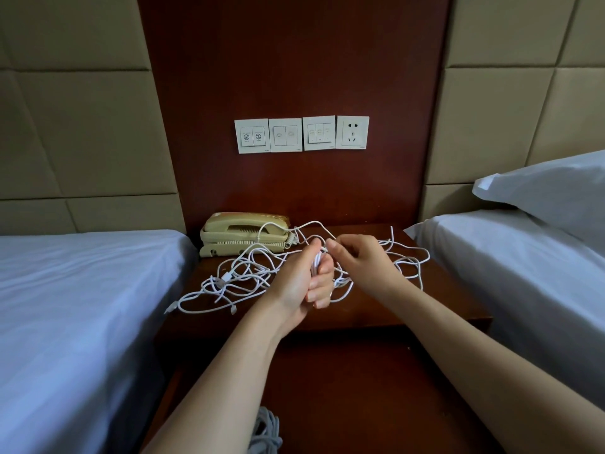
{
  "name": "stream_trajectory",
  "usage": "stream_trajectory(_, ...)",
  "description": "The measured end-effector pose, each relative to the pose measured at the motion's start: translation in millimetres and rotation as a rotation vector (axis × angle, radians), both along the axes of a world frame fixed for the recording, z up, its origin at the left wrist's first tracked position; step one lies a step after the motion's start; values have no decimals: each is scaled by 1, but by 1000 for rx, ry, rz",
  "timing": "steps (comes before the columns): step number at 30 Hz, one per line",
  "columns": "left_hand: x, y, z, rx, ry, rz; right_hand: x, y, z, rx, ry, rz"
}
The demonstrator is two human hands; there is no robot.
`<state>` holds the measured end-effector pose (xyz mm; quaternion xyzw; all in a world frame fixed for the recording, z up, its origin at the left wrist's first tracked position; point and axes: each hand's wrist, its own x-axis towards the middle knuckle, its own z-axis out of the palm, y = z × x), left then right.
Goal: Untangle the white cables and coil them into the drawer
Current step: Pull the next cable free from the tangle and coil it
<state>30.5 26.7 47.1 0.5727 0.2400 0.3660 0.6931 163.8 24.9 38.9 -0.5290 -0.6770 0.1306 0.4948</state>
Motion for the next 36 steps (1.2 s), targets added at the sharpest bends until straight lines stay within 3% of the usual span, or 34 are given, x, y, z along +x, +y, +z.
stream_trajectory(13, -1, 10, -5, -201, -257, 134, -12, -3, -16, -166, -324, 20)
stream_trajectory(21, -5, 23, -6, -270, -332, 279, -11, -13, -23, -140, -709, 147)
stream_trajectory(24, -3, 25, -7, -233, -306, 362, -12, -17, -20, -108, -785, 145)
stream_trajectory(30, 2, 30, -15, -67, -181, 535, -10, -20, -17, -84, -729, 143)
stream_trajectory(36, 2, 33, -23, 51, 242, 431, -5, -18, -12, 35, -634, 106)
